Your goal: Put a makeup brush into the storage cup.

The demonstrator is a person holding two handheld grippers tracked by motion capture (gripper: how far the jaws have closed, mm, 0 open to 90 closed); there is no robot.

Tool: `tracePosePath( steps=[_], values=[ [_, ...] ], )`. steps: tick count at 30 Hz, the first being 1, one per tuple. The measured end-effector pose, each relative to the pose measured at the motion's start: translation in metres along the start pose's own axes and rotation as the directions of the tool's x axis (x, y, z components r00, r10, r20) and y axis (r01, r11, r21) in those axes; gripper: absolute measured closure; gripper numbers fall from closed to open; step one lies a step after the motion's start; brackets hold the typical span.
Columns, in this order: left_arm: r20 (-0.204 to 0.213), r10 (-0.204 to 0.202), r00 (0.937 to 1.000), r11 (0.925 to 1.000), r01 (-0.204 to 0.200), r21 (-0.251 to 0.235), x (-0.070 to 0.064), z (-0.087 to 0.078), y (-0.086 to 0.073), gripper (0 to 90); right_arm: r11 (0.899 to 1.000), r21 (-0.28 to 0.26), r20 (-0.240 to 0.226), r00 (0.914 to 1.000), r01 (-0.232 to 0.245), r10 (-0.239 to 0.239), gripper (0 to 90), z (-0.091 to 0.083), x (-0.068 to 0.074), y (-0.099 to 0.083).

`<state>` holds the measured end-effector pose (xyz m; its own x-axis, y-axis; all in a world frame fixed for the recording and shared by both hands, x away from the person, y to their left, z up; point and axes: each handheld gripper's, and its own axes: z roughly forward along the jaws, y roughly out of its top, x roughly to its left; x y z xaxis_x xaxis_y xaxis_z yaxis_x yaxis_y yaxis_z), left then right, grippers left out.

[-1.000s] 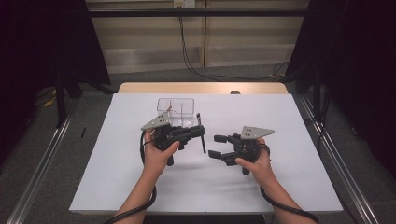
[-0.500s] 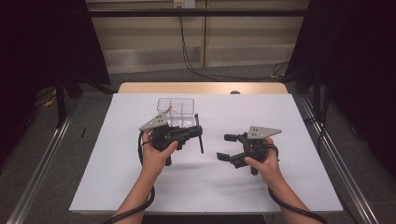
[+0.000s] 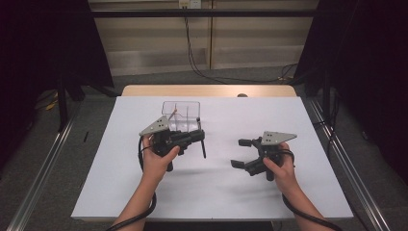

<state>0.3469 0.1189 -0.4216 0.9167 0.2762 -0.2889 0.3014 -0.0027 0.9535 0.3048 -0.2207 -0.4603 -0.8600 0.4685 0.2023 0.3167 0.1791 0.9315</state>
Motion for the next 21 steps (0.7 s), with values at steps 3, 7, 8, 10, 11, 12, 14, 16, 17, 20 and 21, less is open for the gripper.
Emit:
tracePosePath(
  steps=[3,7,8,10,11,12,14,16,17,20,21],
  values=[
    [-0.006,0.0,1.0,1.0,0.0,-0.003,0.0,-0.003,0.0,83.9,1.0,0.003,0.007,1.0,0.003,-0.003,7.8,-0.004,0.0,-0.001],
    [-0.014,0.0,0.9999,1.0,0.0,-0.007,0.001,-0.007,0.0,83.9,1.0,0.008,0.021,0.9998,-0.001,0.001,7.7,-0.009,-0.001,-0.002],
    [-0.015,0.001,0.9999,1.0,-0.001,-0.006,0.001,-0.009,0.0,83.9,1.0,0.012,0.026,0.9997,0.001,-0.001,7.7,-0.01,-0.001,-0.003],
    [-0.018,0.003,0.9998,1.0,-0.003,-0.004,0.001,-0.011,0.0,83.9,1.0,0.014,0.032,0.9995,0.002,-0.002,7.6,-0.013,-0.001,-0.004],
    [-0.019,0.004,0.9998,1.0,-0.004,-0.004,0.001,-0.011,0.0,83.9,1.0,0.015,0.035,0.9994,0.002,-0.003,7.5,-0.015,-0.001,-0.004],
    [-0.021,0.004,0.9998,1.0,-0.004,-0.007,0.001,-0.012,0.0,83.9,1.0,0.017,0.037,0.9993,0.003,-0.003,7.4,-0.016,-0.002,-0.004],
    [-0.023,0.003,0.9997,0.9999,-0.004,-0.011,0.001,-0.014,0.0,84.0,1.0,0.018,0.044,0.999,0.002,-0.003,7.4,-0.019,-0.002,-0.005],
    [-0.027,0.007,0.9996,1.0,-0.007,-0.005,0.001,-0.015,-0.001,84.0,1.0,0.017,0.051,0.9987,-0.002,0.001,7.4,-0.022,-0.002,-0.006],
    [-0.027,0.006,0.9996,1.0,-0.006,-0.005,0.001,-0.015,-0.001,84.0,1.0,0.017,0.053,0.9986,-0.001,0.0,7.4,-0.024,-0.003,-0.007],
    [-0.029,0.008,0.9995,1.0,-0.008,-0.001,0.002,-0.016,-0.001,84.0,1.0,0.018,0.061,0.9981,-0.004,0.002,7.4,-0.029,-0.004,-0.008],
    [-0.031,0.009,0.9995,1.0,-0.009,0.001,0.002,-0.017,-0.001,84.1,1.0,0.019,0.066,0.9978,-0.005,0.004,7.4,-0.031,-0.004,-0.009]
  ],
)
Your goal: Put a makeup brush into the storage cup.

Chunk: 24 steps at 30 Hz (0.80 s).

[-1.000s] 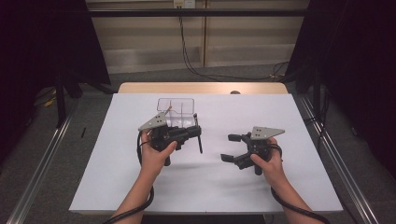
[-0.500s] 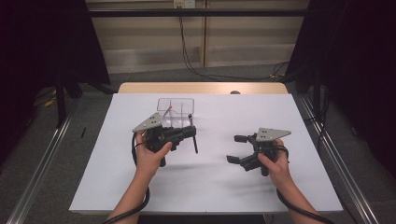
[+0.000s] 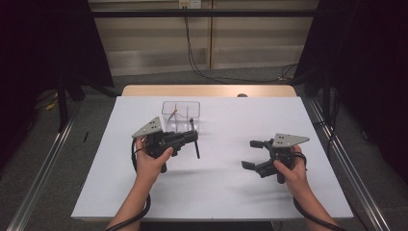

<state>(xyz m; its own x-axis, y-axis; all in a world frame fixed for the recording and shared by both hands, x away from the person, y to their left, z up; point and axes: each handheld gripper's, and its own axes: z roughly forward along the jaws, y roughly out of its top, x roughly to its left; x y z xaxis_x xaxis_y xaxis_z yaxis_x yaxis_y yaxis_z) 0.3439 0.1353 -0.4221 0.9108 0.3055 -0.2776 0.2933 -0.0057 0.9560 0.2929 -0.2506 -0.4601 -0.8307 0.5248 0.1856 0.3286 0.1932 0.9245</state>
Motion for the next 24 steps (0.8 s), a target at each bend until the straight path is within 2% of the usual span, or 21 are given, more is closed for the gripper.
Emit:
tracePosePath(
  steps=[11,24],
  values=[
    [-0.016,0.001,0.9999,0.9999,-0.001,0.011,0.002,-0.002,-0.002,84.1,1.0,0.003,0.044,0.999,-0.003,0.003,7.4,-0.018,-0.002,-0.005],
    [-0.024,0.001,0.9997,0.9999,0.0,0.013,0.003,-0.003,-0.003,84.1,1.0,0.015,0.066,0.9978,0.006,-0.007,7.4,-0.032,-0.002,-0.01]
  ],
)
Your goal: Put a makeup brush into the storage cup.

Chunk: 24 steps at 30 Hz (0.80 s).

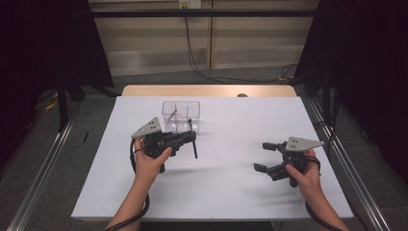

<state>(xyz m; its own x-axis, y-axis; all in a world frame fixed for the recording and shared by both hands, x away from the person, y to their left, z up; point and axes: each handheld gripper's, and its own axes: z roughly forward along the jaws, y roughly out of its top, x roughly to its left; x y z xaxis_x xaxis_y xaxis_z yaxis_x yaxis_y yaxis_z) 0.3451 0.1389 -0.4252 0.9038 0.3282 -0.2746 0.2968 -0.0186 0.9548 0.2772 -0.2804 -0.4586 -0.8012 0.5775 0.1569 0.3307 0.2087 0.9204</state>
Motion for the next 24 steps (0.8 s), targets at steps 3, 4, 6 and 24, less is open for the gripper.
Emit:
tracePosePath(
  steps=[3,4,6,24],
  values=[
    [-0.003,0.003,1.0,1.0,-0.003,0.007,0.0,0.0,0.0,84.1,1.0,0.007,0.004,1.0,0.006,-0.006,7.4,-0.002,0.0,-0.001],
    [-0.004,0.003,1.0,1.0,-0.003,0.006,0.001,-0.001,0.0,84.1,1.0,0.006,0.006,0.9999,0.008,-0.008,7.4,-0.003,0.0,-0.001],
    [-0.006,0.001,1.0,1.0,-0.001,0.005,0.001,-0.001,0.0,84.1,1.0,0.008,0.01,0.9999,0.007,-0.007,7.4,-0.006,0.0,-0.002],
    [-0.021,0.005,0.9998,0.9999,-0.005,0.015,0.002,-0.004,0.001,84.1,1.0,0.019,0.035,0.9993,0.013,-0.013,7.3,-0.019,-0.001,-0.007]
  ],
)
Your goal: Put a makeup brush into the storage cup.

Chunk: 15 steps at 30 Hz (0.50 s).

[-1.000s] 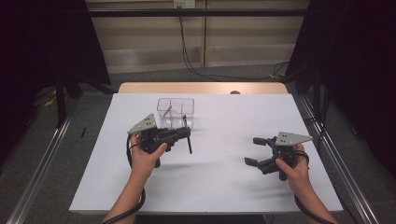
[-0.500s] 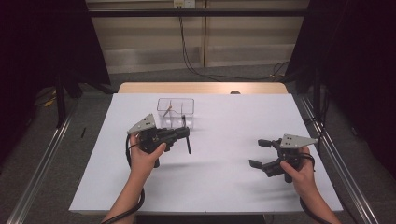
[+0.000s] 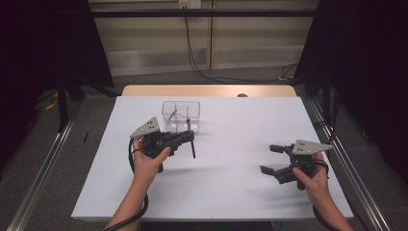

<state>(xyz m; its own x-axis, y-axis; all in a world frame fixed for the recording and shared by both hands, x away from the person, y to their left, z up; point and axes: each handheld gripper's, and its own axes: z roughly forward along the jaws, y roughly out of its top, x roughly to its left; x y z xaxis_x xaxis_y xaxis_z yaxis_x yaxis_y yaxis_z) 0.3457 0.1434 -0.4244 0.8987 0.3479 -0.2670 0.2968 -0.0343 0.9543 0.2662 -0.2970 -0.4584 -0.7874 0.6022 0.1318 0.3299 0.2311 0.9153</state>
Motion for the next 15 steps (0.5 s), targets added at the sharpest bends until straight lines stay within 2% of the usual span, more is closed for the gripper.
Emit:
tracePosePath(
  steps=[15],
  values=[
    [-0.017,-0.001,0.9999,1.0,0.001,-0.001,0.002,-0.003,0.0,84.1,1.0,0.015,0.029,0.9995,-0.011,0.01,7.0,-0.015,-0.001,-0.009]
  ],
)
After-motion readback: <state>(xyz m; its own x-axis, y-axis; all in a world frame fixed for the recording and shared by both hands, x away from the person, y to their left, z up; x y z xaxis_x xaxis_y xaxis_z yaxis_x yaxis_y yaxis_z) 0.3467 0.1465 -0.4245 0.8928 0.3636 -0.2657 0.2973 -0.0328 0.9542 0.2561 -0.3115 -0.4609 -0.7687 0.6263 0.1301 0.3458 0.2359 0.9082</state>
